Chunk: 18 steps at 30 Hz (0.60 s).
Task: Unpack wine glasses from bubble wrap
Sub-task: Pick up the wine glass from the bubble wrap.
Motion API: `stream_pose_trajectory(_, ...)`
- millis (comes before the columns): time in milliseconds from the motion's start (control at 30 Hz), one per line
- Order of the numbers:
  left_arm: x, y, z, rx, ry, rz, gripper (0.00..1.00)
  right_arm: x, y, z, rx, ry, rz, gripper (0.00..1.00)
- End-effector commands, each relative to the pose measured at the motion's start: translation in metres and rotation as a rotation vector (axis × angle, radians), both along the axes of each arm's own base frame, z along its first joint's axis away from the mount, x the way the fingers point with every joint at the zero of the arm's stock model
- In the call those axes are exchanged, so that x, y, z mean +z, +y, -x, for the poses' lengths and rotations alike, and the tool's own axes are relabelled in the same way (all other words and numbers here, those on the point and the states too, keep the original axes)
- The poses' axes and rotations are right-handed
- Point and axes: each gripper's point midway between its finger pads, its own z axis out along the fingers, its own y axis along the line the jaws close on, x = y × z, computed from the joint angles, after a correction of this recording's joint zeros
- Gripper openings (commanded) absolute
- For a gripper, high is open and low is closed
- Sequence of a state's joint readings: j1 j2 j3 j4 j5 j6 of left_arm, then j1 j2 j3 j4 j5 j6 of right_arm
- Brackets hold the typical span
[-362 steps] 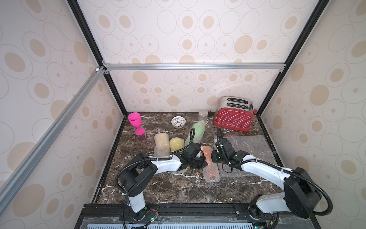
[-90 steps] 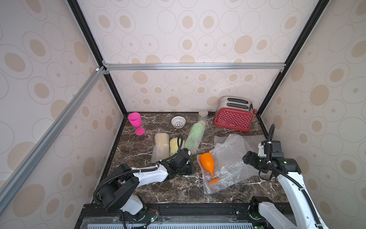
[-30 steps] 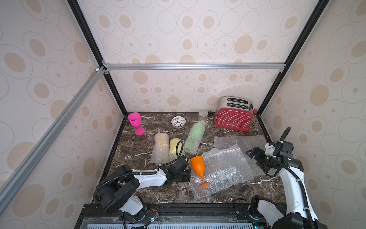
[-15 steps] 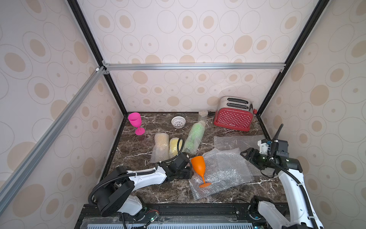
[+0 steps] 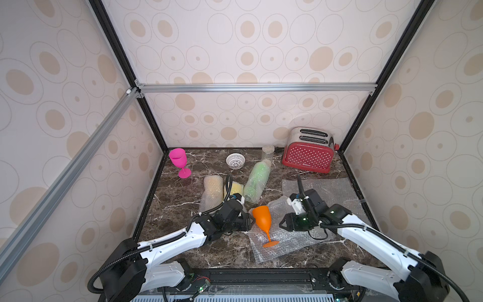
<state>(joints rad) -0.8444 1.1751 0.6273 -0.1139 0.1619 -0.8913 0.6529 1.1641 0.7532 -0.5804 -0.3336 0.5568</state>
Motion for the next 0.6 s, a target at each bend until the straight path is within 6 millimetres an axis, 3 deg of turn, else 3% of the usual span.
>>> stream_pose_trajectory(0, 0.0, 0.006, 0.0, 0.018, 0.009, 0.025, 0.47, -0.013, 0.025, -0.007, 0.019, -0.029, 0.046, 0.53)
stream_pose_trajectory(167, 0.006, 0.012, -0.003, 0.037, -0.001, 0.073, 0.47, -0.042, 0.041, 0.005, 0.077, 0.014, 0.126, 0.51)
stream_pose_trajectory(333, 0.005, 0.016, -0.005, 0.048, 0.001, 0.086, 0.47, -0.057, 0.049, 0.008, 0.088, 0.031, 0.131, 0.46)
stream_pose_trajectory(567, 0.006, 0.016, -0.007, 0.052, 0.011, 0.122, 0.47, -0.071, 0.048, 0.009, 0.085, 0.034, 0.133, 0.33)
